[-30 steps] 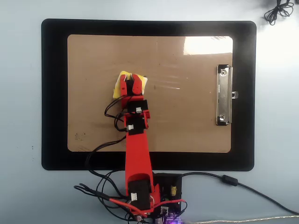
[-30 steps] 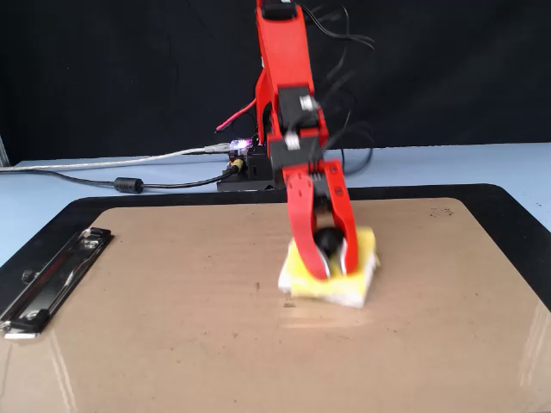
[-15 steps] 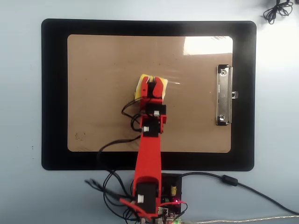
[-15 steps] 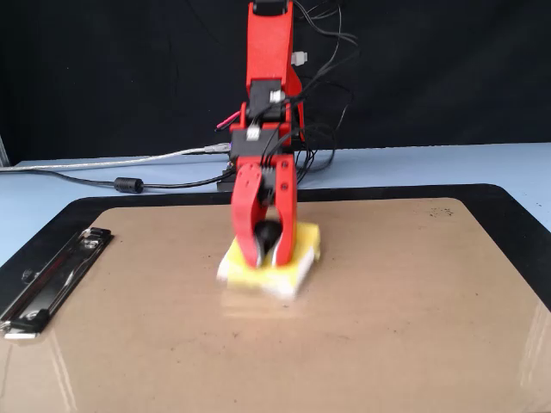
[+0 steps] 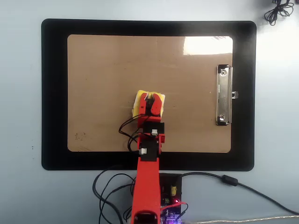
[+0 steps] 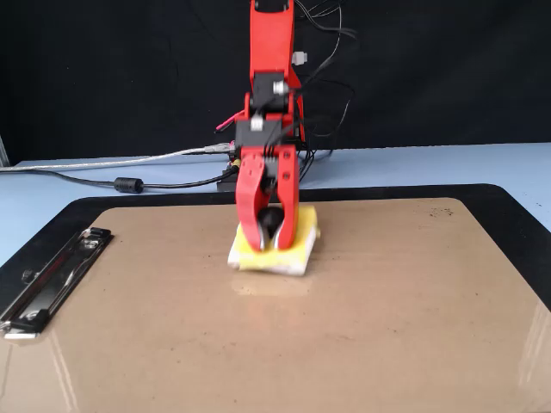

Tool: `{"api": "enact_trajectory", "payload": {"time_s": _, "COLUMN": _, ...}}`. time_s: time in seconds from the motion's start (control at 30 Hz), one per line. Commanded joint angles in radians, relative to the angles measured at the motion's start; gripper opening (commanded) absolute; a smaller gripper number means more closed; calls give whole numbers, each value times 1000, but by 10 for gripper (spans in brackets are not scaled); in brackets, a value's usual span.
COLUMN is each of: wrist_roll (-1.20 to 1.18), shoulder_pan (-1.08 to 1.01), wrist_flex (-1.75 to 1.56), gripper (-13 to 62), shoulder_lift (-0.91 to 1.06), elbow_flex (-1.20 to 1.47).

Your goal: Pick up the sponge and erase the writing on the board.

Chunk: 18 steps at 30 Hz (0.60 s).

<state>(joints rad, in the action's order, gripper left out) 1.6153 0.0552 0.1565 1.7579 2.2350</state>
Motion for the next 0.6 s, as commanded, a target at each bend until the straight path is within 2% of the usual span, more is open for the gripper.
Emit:
{"api": "enact_trajectory", "payload": {"time_s": 0.0, "wrist_roll": 43, "shoulder_pan": 69, "wrist_flex": 80, "gripper": -79, "shoulder_lift": 160, "elbow_flex": -52}}
{"api": "enact_trajectory", "payload": {"time_s": 0.1, "wrist_roll": 89, "shoulder_pan": 258, "wrist_flex": 178, "gripper": -79, "shoulder_lift": 239, "elbow_flex": -94}}
{"api": "enact_trajectory", "payload": {"time_s": 0.27, "wrist_roll": 287, "shoulder_pan": 650, "wrist_flex": 181, "gripper": -79, "shoulder_lift": 175, "elbow_flex": -133}}
{"api": "enact_trajectory", "payload": {"time_s": 0.43, "wrist_roll": 327, "shoulder_pan": 830, "wrist_flex": 178, "gripper": -78, "shoulder_lift": 29, "elbow_flex": -230}}
{"api": "enact_trajectory", "payload": {"time_s": 0.57, "wrist_roll": 325, "shoulder_pan": 870, "wrist_flex": 173, "gripper": -76, "shoulder_lift": -77, "elbow_flex": -288}}
